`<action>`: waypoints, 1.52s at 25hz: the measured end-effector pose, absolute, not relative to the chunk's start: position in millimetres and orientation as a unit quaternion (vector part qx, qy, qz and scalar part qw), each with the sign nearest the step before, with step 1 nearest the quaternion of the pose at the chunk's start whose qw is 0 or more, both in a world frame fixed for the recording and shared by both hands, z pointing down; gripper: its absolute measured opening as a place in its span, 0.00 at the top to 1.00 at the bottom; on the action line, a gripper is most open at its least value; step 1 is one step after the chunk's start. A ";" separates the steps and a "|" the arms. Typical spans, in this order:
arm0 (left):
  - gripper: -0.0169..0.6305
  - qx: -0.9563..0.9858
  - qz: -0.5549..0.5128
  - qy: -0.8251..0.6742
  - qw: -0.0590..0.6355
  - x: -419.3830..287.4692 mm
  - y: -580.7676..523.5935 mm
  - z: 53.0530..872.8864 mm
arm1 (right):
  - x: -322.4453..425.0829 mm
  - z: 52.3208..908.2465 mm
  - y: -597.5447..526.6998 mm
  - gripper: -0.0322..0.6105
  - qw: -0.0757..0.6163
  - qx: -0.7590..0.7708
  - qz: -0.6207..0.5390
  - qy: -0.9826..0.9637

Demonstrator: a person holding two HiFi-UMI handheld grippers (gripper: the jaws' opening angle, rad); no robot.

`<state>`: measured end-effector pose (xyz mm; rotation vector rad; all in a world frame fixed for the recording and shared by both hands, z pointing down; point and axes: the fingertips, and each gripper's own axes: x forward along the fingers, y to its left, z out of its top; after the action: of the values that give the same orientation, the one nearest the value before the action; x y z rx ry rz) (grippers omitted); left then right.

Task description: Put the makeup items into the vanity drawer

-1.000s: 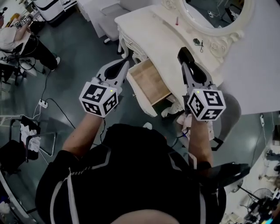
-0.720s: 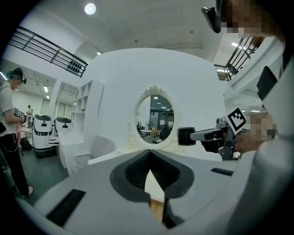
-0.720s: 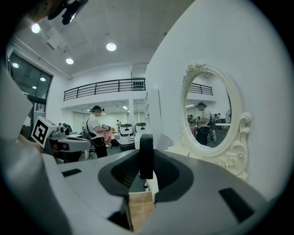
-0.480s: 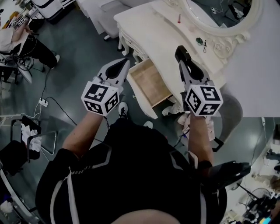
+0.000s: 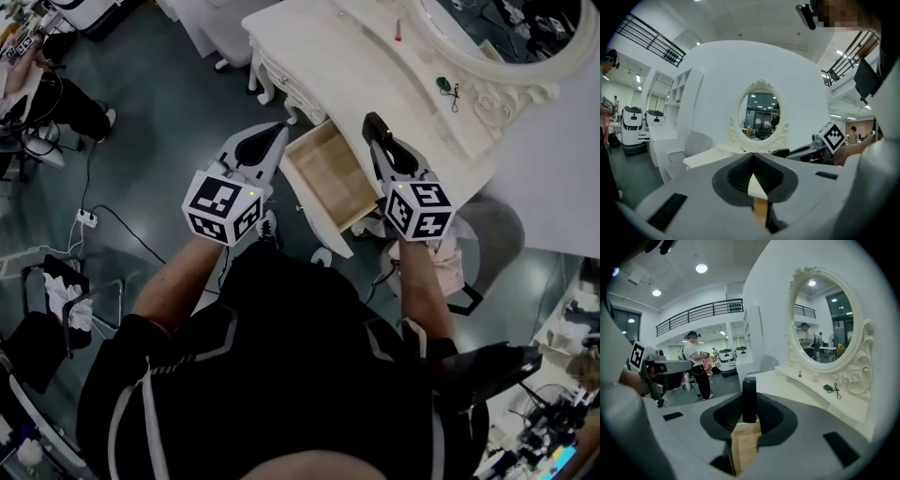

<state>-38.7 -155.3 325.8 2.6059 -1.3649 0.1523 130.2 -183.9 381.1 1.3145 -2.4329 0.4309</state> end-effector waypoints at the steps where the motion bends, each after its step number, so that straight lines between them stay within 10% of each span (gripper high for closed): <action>1: 0.97 0.881 0.054 -0.459 0.100 -41.6 -158.8 330.2 | 125.5 392.2 -186.5 0.80 0.180 0.462 0.157 -0.854; 38: 0.97 0.877 0.131 -0.411 0.213 -62.5 -212.0 497.4 | 77.3 713.2 -185.0 0.80 0.421 0.407 0.323 -0.743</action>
<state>-62.5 -212.0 497.4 2.4337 -1.1412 0.3643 77.3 -185.0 713.2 1.0193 -1.8624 0.8085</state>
